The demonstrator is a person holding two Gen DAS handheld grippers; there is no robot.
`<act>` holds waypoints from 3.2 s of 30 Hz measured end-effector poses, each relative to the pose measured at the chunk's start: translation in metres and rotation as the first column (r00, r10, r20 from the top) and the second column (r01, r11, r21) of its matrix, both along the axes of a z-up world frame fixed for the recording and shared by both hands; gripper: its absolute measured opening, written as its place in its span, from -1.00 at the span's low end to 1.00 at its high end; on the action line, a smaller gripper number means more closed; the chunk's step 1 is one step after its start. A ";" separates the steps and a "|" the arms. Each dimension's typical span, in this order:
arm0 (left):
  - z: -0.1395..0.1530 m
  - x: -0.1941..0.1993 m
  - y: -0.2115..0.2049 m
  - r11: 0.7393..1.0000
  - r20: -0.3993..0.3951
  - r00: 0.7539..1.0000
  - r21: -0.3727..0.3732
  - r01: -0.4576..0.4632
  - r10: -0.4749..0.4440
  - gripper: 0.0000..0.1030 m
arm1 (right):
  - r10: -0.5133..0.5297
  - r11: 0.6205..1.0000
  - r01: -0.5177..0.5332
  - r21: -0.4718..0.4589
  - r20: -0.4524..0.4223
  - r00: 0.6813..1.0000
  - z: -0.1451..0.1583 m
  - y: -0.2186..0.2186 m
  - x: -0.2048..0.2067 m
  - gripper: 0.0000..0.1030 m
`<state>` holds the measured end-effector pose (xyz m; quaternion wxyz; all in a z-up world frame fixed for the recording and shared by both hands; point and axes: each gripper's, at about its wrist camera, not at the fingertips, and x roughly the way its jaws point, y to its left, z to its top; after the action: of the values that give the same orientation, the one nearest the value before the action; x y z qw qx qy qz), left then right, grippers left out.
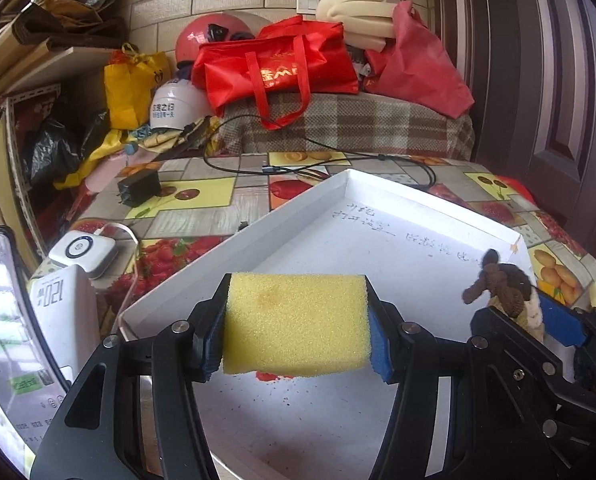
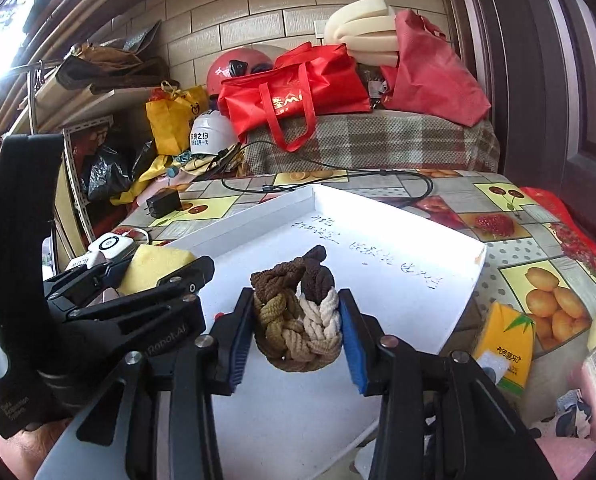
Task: Organize soft objects
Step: 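Carry the yellow sponge and rope knot over the white tray with both tools, then open both tools to drop the sponge and rope knot into the tray, then grasp the red plush ball with the left tool while the right tool grasps the teal tissue pack, then carry the red plush ball and teal tissue pack over the white tray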
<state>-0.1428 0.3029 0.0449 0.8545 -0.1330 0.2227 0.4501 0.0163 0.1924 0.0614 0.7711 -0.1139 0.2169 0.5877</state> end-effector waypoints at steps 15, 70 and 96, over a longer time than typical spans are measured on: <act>0.005 -0.017 -0.001 0.997 0.068 0.995 0.022 -0.075 0.074 0.99 | -0.053 0.995 0.052 0.083 0.013 0.998 0.008 -0.013 0.001 0.71; -0.014 0.079 -0.233 0.716 -0.173 0.700 -0.055 0.696 -0.693 0.25 | -0.146 0.989 0.136 -0.053 -0.321 0.936 -0.012 -0.158 0.155 0.47; 0.011 0.028 -0.220 0.784 0.037 0.785 0.099 0.612 -0.618 -0.16 | -0.094 0.952 0.200 0.231 -0.400 0.911 0.007 -0.232 0.131 -0.33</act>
<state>-0.1144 0.0831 0.0560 0.9662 -0.0336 0.2064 0.1510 0.1470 -0.0399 0.0684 0.7640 0.1254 0.2907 0.5621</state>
